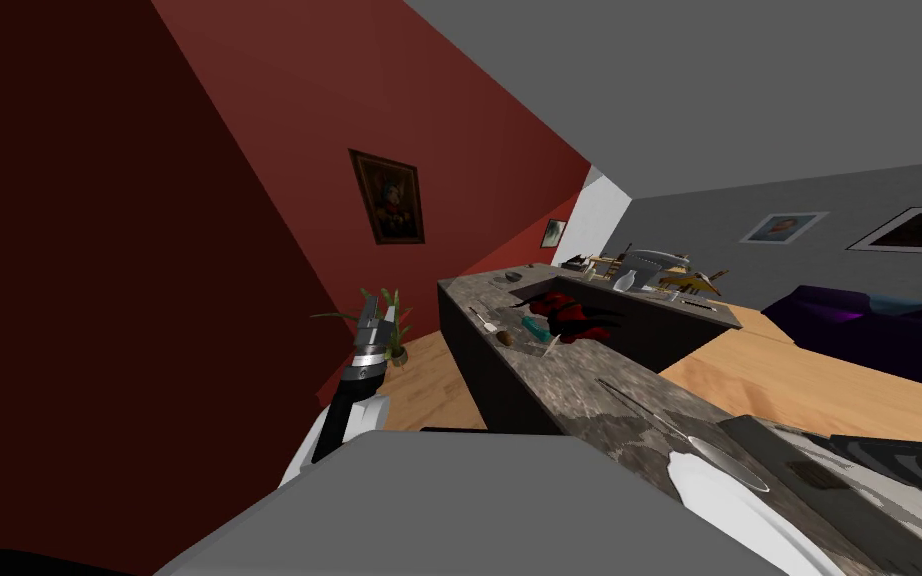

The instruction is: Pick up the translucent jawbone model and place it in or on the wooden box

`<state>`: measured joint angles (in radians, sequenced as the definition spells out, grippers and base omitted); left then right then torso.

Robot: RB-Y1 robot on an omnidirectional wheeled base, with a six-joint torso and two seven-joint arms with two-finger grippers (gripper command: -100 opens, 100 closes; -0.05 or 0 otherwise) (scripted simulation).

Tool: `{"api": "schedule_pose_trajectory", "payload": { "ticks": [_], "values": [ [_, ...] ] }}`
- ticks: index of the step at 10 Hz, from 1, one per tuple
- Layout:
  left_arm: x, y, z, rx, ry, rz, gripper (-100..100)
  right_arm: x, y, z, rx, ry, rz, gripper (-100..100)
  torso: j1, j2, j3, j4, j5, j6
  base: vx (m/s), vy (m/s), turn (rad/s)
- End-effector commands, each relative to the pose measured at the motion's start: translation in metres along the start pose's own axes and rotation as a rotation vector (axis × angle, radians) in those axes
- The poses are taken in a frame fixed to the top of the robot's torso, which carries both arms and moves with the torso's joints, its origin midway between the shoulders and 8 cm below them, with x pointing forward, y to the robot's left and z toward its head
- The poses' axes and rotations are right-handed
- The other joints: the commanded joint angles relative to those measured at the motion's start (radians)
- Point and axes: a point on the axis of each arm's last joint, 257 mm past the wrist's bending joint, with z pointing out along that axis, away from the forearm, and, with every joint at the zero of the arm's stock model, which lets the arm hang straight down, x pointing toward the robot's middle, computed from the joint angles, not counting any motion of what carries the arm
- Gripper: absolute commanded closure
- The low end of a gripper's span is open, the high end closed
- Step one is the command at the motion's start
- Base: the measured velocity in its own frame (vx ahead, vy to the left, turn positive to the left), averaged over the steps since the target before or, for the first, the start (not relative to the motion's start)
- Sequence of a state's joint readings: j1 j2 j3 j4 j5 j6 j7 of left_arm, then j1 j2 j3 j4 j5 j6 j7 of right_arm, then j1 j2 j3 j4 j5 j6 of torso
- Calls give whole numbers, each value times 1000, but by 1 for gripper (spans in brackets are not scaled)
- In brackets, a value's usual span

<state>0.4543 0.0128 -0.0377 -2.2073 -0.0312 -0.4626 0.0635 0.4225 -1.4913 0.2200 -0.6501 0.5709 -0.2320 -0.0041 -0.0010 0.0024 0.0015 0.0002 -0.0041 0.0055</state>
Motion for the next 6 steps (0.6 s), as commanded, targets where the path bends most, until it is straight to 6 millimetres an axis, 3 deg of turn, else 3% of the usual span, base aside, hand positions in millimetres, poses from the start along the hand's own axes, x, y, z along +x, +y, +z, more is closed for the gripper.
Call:
{"api": "schedule_pose_trajectory", "payload": {
  "ticks": [1, 6],
  "values": [
    [0, 0, 0, 0, 0, 0, 0, -15, -12, -6, -4, -10, -9, -100, 0, 0, 0, 0, 0, 0, 17, 19, -60],
    [0, 0, 0, 0, 0, 0, 0, -52, -35, -20, -18, -32, -32, -100, 2, -1, -1, 0, 1, 0, 21, 23, -70]
  ]
}}
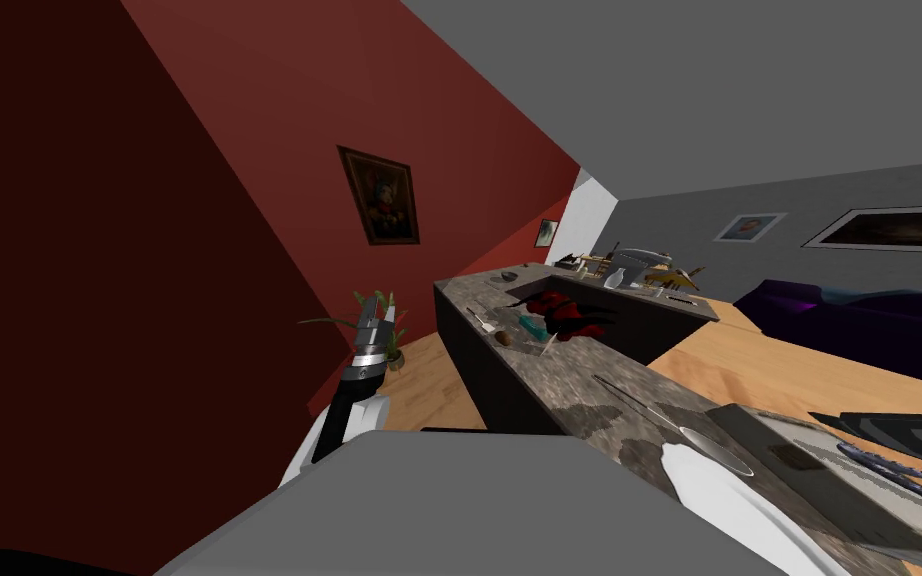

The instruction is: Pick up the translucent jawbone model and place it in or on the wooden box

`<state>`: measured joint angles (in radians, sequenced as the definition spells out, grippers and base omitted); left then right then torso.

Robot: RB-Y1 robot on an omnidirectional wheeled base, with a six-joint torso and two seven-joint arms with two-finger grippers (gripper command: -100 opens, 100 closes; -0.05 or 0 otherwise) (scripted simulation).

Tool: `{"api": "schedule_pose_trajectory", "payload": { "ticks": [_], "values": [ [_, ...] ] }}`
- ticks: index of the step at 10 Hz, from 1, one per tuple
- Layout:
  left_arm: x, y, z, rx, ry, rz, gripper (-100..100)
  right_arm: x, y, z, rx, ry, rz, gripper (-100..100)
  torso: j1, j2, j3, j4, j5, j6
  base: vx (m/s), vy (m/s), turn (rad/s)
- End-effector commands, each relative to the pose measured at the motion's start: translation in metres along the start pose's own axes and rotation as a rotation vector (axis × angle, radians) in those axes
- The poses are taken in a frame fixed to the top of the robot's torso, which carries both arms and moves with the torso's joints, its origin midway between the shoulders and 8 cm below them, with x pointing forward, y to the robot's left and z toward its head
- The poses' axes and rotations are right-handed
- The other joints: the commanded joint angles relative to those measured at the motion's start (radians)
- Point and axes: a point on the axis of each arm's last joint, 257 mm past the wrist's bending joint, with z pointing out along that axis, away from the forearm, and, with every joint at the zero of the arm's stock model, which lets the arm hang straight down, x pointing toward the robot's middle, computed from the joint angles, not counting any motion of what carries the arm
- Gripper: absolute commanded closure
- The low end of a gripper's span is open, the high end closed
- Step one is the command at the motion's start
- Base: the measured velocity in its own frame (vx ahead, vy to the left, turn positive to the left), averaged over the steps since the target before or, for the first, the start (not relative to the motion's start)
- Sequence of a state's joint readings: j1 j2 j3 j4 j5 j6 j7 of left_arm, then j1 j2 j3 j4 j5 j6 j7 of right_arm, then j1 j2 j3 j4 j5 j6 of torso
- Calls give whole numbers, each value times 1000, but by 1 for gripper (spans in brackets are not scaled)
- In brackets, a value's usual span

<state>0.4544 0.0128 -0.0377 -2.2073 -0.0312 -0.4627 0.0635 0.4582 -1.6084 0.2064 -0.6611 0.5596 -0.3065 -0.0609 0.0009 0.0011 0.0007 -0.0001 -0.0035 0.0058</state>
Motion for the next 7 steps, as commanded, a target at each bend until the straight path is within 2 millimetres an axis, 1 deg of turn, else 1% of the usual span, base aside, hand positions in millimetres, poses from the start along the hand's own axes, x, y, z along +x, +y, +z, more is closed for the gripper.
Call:
{"api": "schedule_pose_trajectory", "payload": {
  "ticks": [1, 2, 7],
  "values": [
    [0, 0, 0, 0, 0, 0, 0, 0, 0, 0, 0, 0, 0, -100, 0, 0, 0, 0, 0, 0, 10, 12, -20],
    [0, 0, 0, 0, 0, 0, 0, -1, 0, 0, -3, 0, -1, 0, -1, 0, 0, 0, 0, 0, 0, 0, 0],
    [0, 0, 0, 0, 0, 0, 0, -1, 0, 0, -3, 0, -1, 0, -2, 1, 1, 0, -1, 0, 0, 0, 0]
  ]
}}
